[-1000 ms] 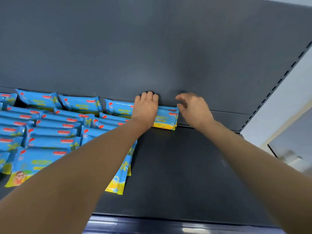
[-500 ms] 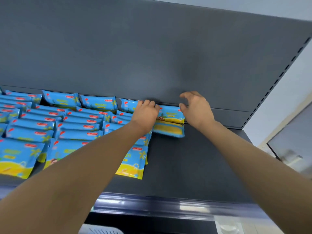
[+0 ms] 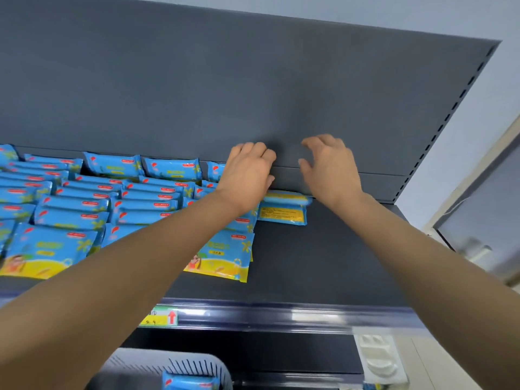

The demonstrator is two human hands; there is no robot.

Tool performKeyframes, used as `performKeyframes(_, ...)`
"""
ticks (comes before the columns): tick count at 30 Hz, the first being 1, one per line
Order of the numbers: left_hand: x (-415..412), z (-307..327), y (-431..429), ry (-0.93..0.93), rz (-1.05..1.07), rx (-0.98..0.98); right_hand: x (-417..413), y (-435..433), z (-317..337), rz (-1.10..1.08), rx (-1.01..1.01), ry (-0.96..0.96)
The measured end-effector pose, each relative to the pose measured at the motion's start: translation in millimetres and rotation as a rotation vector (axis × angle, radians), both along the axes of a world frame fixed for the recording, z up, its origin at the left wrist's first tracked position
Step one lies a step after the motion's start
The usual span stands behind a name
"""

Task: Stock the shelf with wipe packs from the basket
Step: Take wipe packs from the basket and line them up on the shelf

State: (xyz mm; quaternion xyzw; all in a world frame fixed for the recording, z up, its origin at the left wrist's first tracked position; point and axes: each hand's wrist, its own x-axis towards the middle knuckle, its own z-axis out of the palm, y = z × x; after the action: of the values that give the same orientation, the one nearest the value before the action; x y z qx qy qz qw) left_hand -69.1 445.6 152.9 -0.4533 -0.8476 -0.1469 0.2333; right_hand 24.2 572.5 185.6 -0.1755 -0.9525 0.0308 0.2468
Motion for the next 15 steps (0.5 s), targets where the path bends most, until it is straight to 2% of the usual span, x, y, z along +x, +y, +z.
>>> performKeyframes(4,24,28,-39,0.082,-0.021,0.114,14,-33,19,0.037,0.074,0.077)
performKeyframes(15,85,64,-175,0.264,-0.001,0.171,57,-156,49,0.185,0.131,0.255)
